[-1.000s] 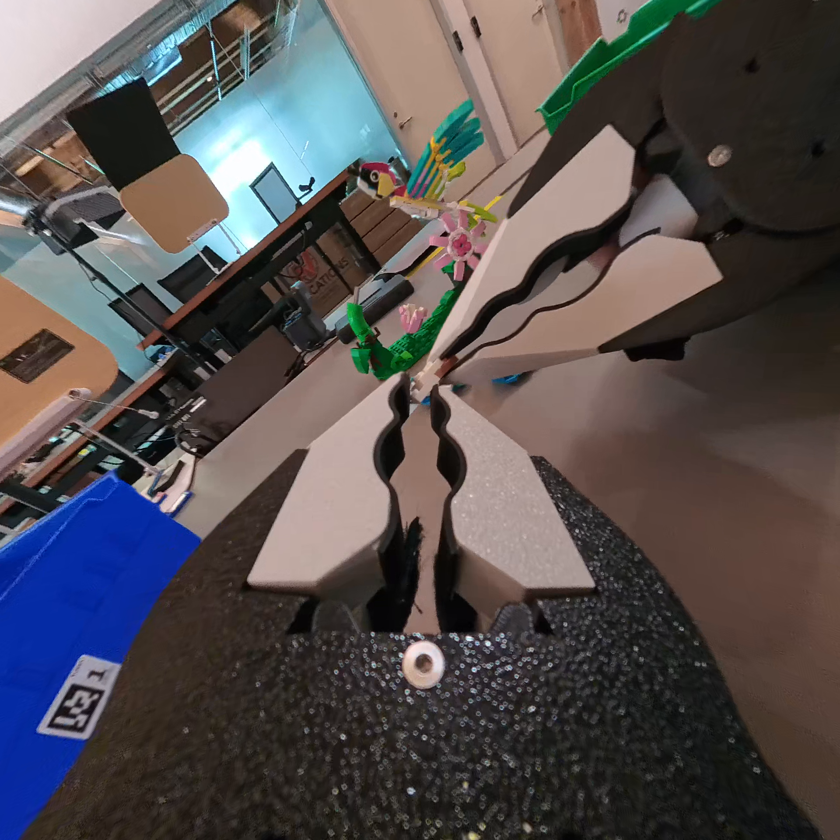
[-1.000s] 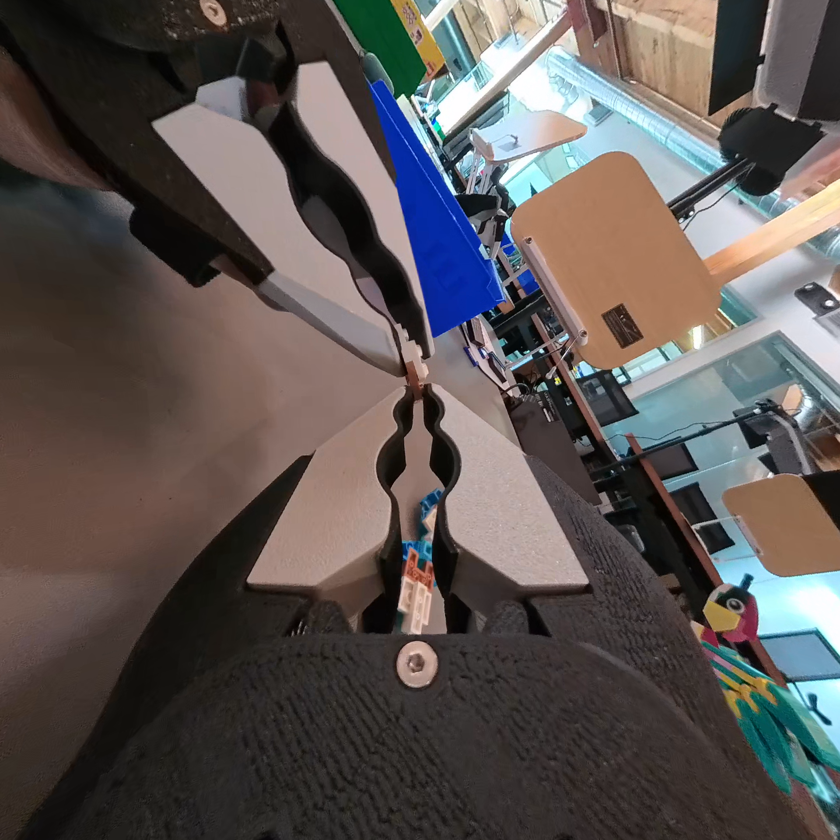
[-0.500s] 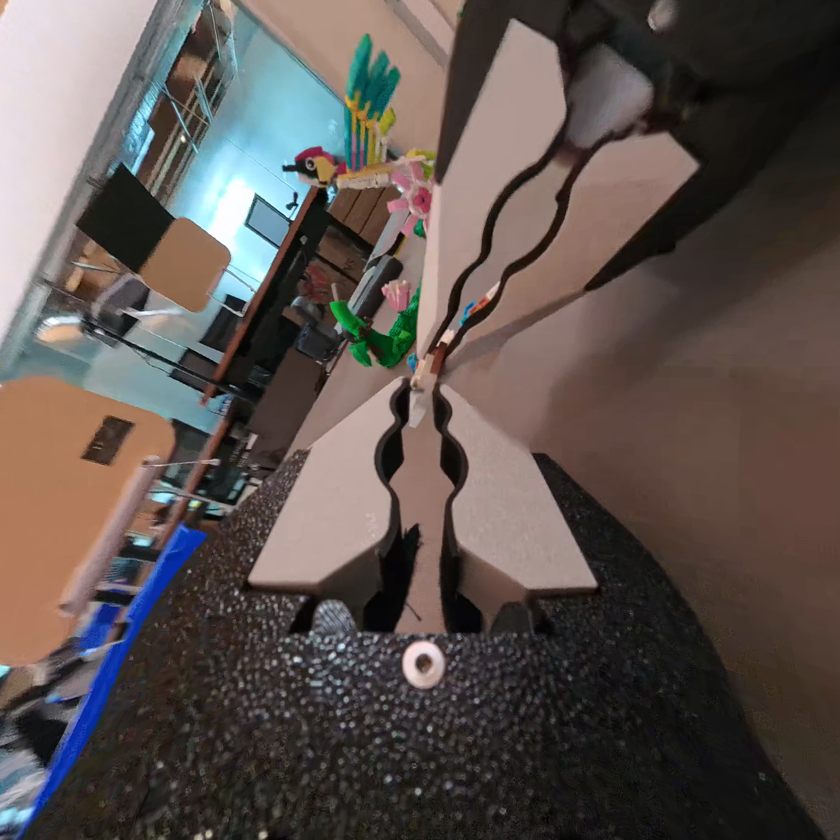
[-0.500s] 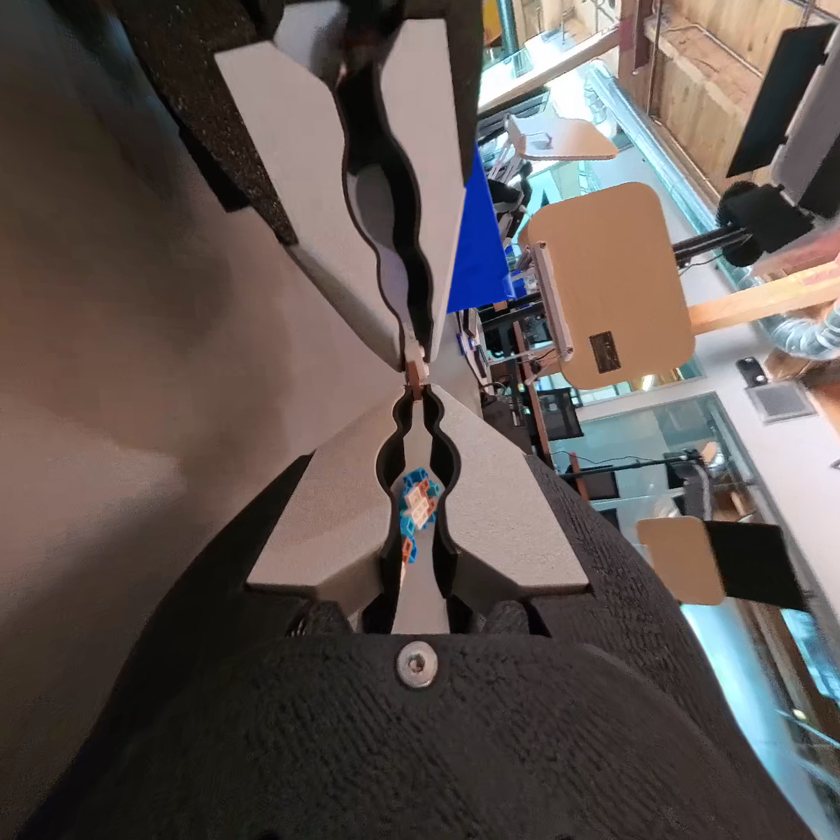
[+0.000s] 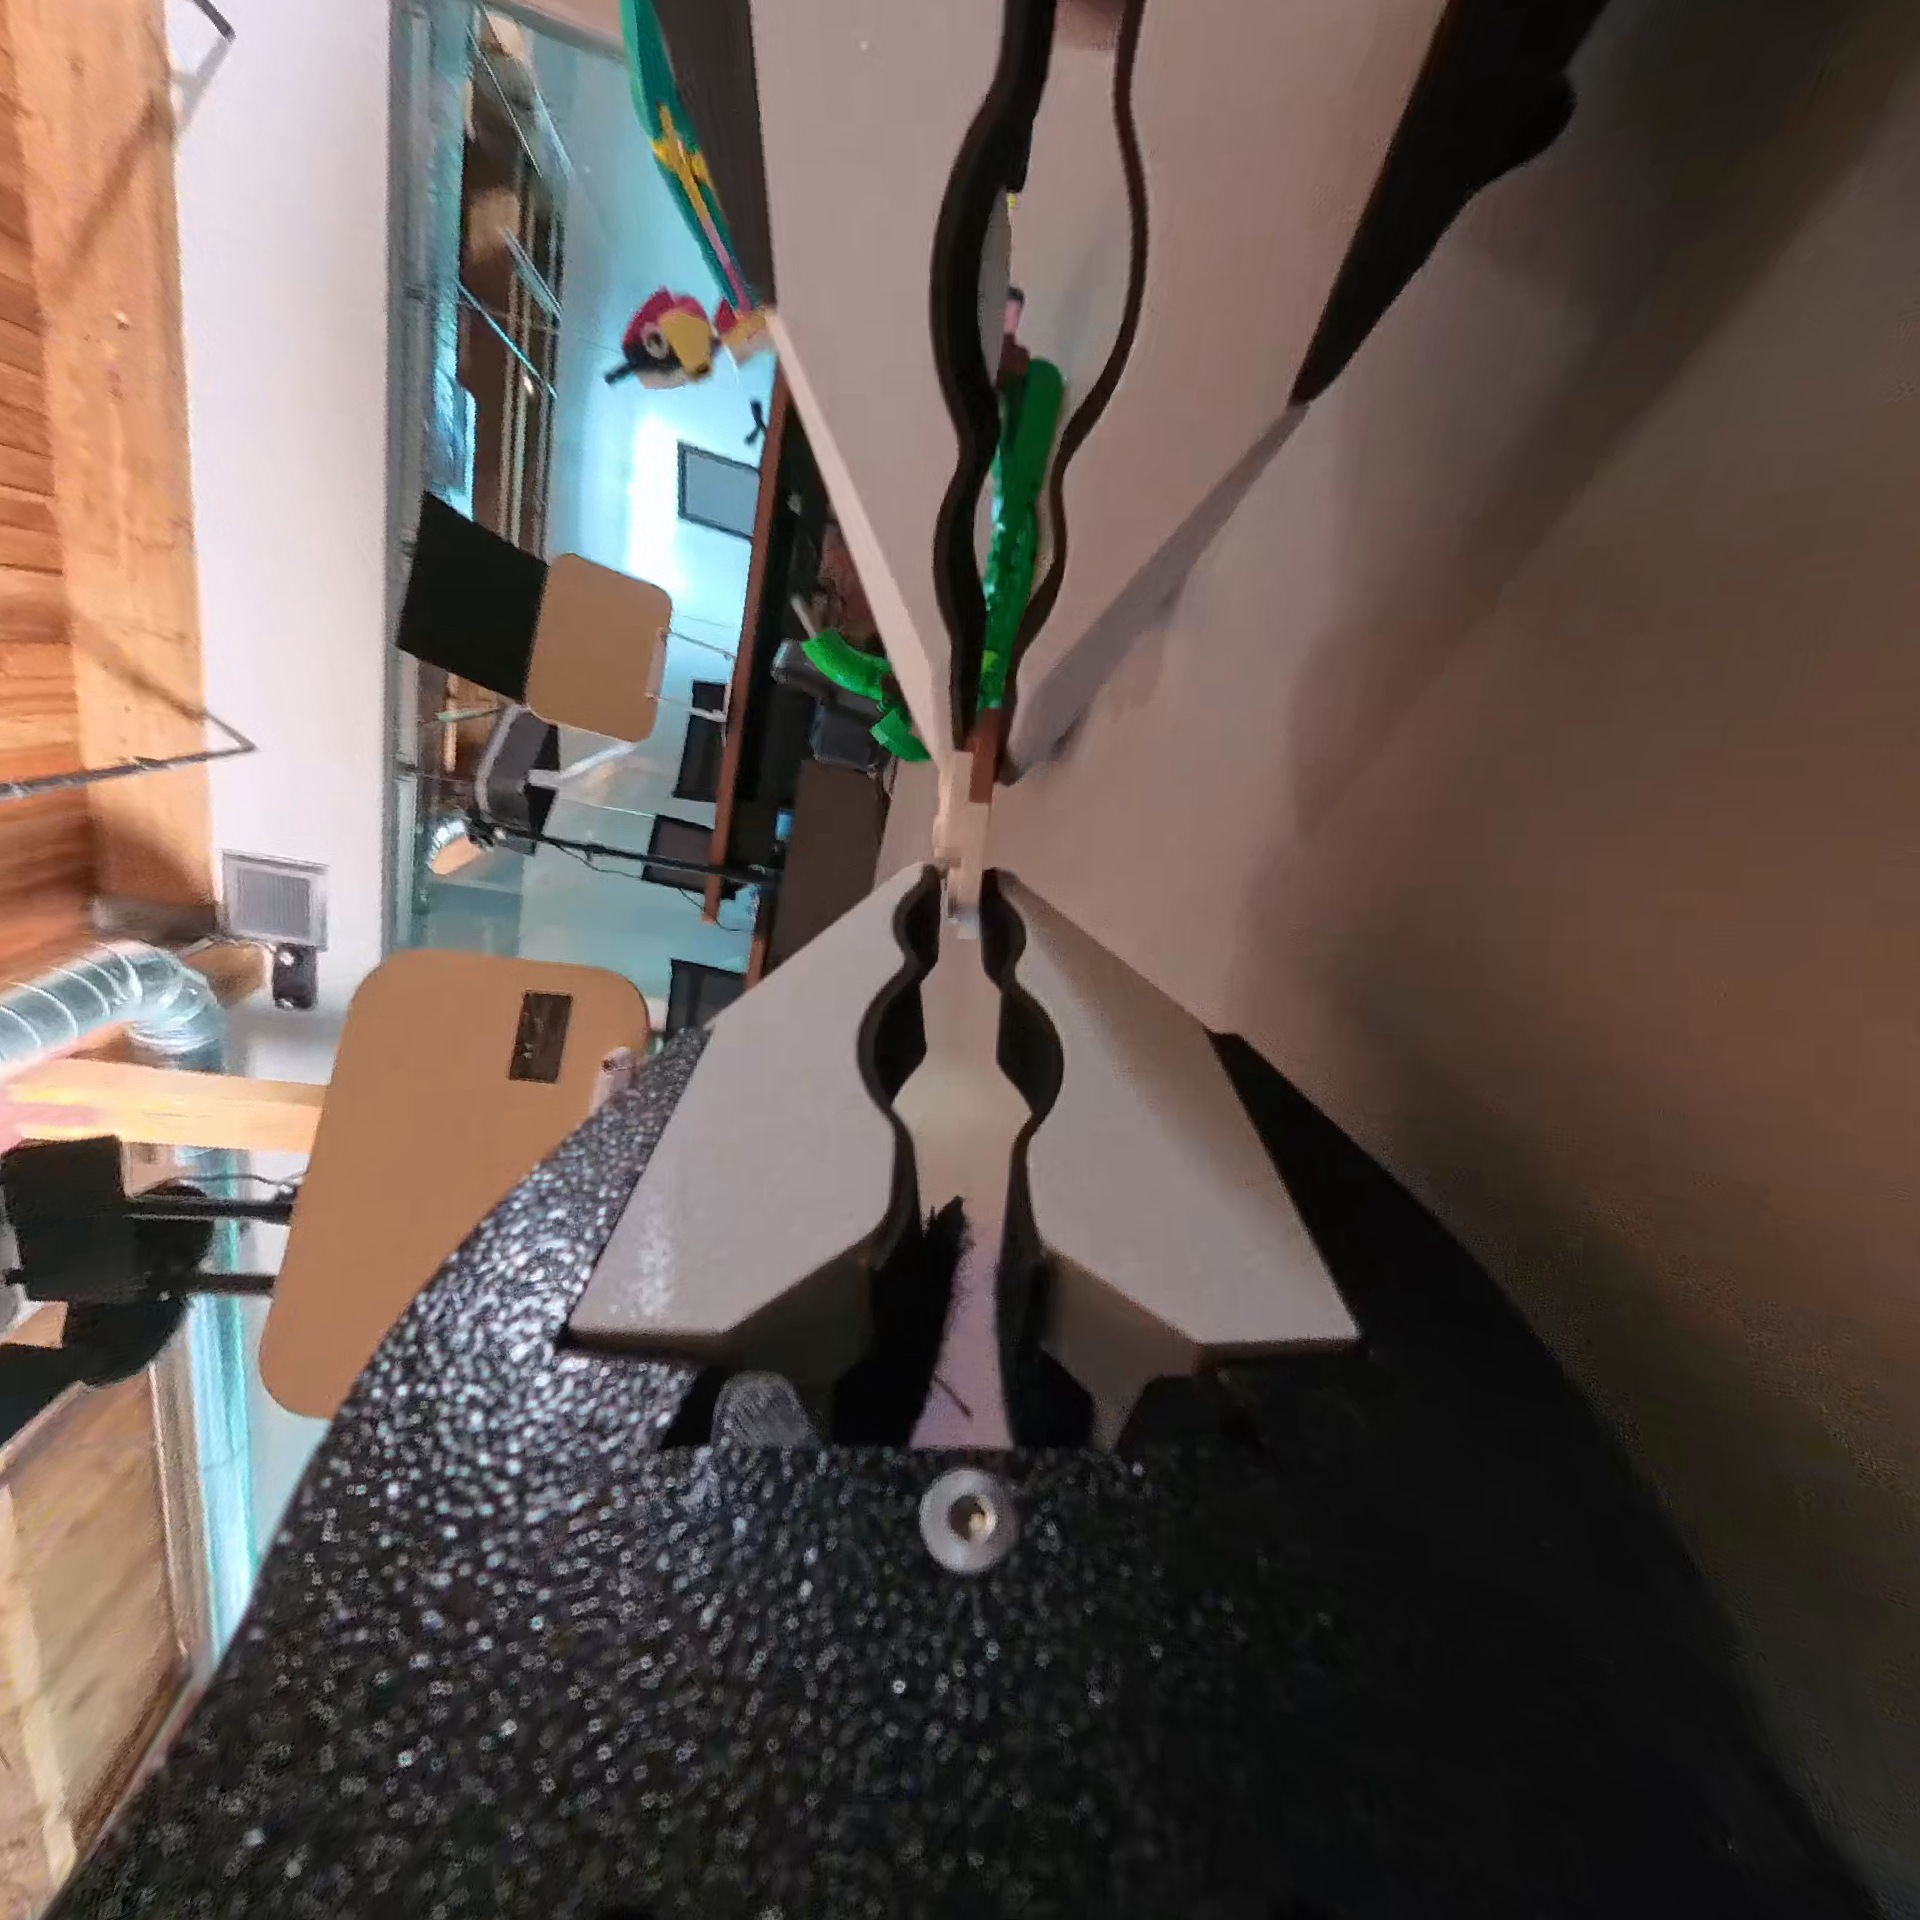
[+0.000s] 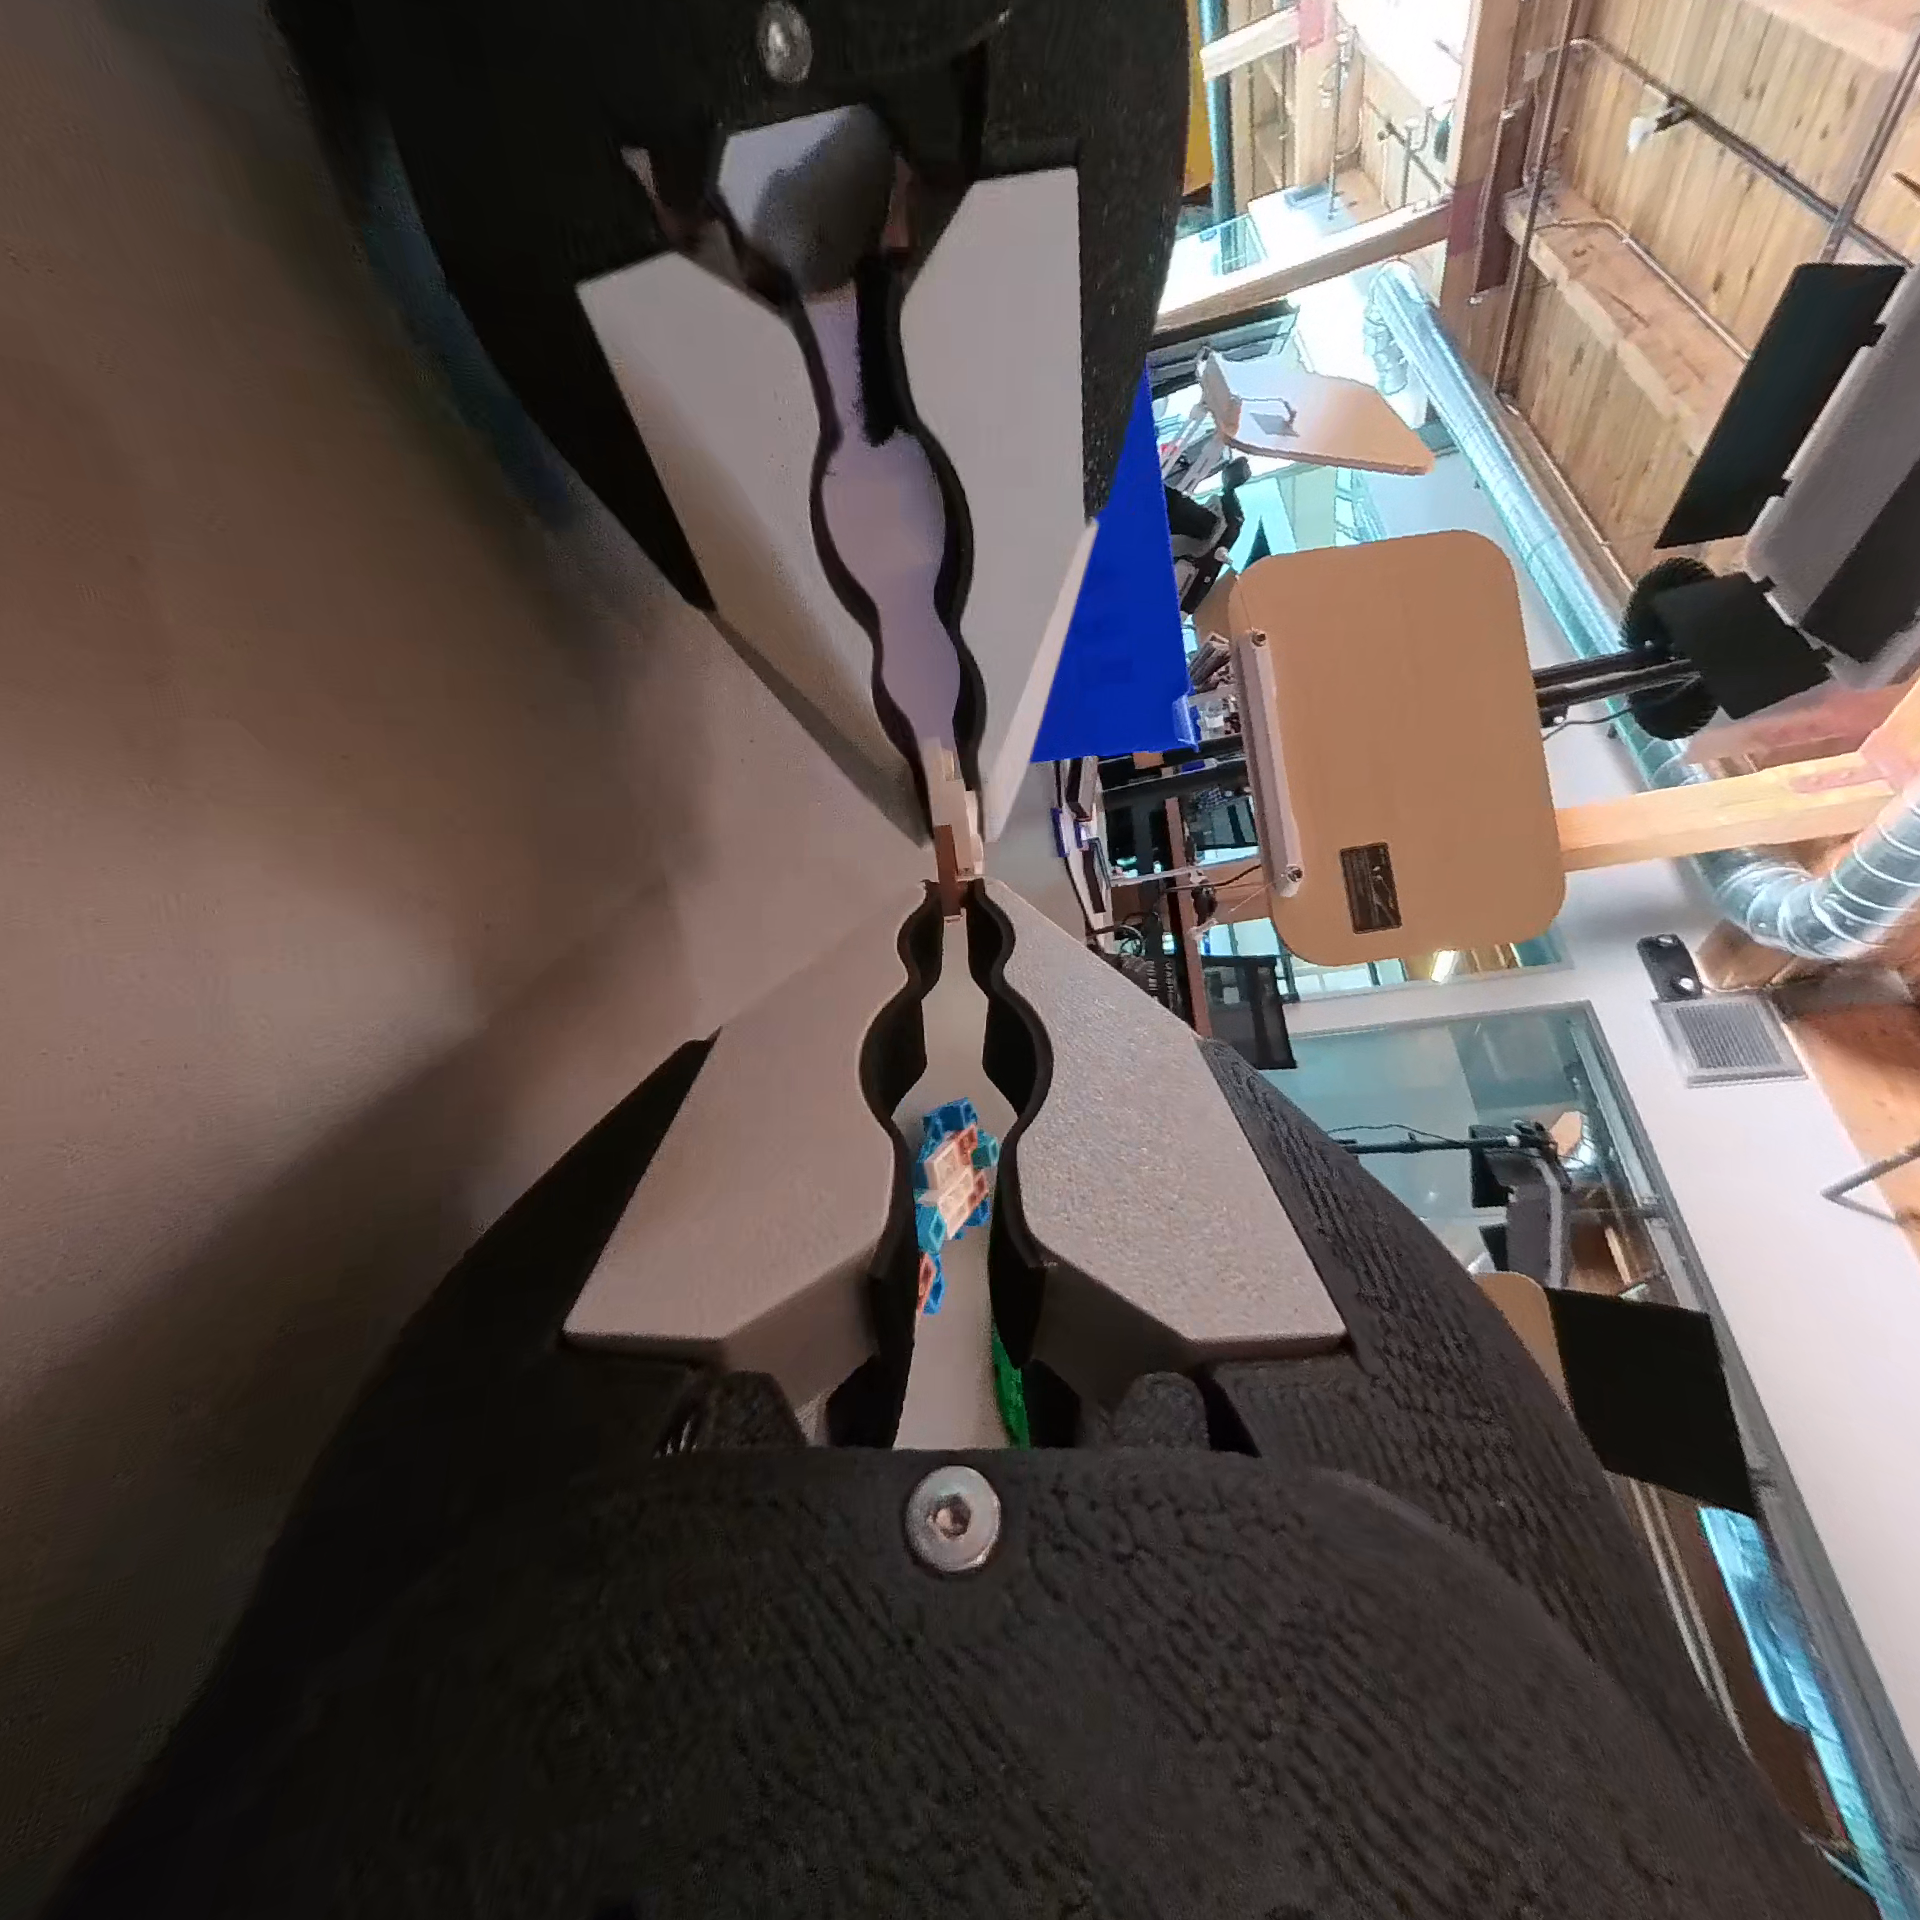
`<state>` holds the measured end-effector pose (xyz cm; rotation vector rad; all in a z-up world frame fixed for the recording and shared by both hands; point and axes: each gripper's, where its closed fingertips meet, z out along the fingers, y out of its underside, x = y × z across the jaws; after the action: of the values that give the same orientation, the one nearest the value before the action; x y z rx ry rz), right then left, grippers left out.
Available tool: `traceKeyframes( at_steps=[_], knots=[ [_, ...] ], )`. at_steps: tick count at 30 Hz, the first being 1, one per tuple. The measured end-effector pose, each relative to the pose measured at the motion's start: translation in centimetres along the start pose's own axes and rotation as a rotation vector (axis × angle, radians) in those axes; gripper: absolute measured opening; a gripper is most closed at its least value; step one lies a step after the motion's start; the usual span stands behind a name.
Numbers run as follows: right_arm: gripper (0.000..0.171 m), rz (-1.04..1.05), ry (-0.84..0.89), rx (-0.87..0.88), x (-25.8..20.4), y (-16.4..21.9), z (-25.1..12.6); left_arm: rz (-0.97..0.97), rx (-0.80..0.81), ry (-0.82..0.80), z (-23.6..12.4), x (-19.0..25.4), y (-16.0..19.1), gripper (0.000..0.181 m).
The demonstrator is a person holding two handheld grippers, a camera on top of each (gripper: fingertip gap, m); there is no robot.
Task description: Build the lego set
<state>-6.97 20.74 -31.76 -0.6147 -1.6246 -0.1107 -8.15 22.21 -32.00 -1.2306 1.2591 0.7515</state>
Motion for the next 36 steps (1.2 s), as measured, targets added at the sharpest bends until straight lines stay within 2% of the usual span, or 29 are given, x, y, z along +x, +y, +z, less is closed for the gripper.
traceKeyframes(
  at_steps=[4, 10, 19, 20, 21, 22, 23, 25, 27, 32, 36],
  knots=[
    [0.002, 0.149, -0.057, -0.018, -0.4, 0.0, 0.4, -0.191, -0.047, 0.082, 0.2, 0.3, 0.5, 0.002],
    [0.002, 0.126, -0.018, -0.048, -0.2, -0.1, 0.6, -0.328, -0.048, 0.115, 0.2, 0.2, 0.7, 0.002],
    [0.003, -0.076, 0.118, -0.064, 1.1, -0.8, 0.2, -0.677, 0.054, 0.191, 0.1, -0.9, 0.0, 0.004],
    [0.002, -0.137, 0.08, -0.067, 0.1, -1.0, 0.3, -0.766, 0.081, 0.152, 0.0, -2.0, 0.1, 0.001],
    [0.002, -0.224, 0.013, -0.049, -1.9, -1.5, 0.6, -0.955, 0.17, 0.152, -0.2, -3.4, -0.3, 0.001],
    [0.002, -0.353, 0.06, -0.041, -2.0, -2.3, 0.5, -1.066, 0.195, 0.162, -0.1, -4.1, 0.1, 0.002],
    [0.002, -0.328, 0.062, -0.011, -1.9, -3.0, 0.3, -1.047, 0.181, 0.129, -0.1, -4.3, 0.8, 0.002],
    [0.002, -0.137, 0.072, -0.042, -0.3, -1.6, 0.2, -0.981, 0.158, 0.116, 0.0, -4.0, 0.8, 0.002],
    [0.002, -0.075, 0.111, -0.054, 0.9, -0.7, 0.0, -0.971, 0.179, 0.077, -0.1, -4.6, 0.9, 0.002],
    [0.002, -0.007, 0.174, -0.024, 2.7, -0.6, -0.5, -1.166, 0.256, -0.09, -1.2, -7.7, 3.3, 0.002],
    [0.002, 0.149, 0.249, 0.012, 6.4, -1.4, -0.9, -1.212, 0.285, -0.179, -1.9, -8.8, 4.3, 0.002]
  ],
)
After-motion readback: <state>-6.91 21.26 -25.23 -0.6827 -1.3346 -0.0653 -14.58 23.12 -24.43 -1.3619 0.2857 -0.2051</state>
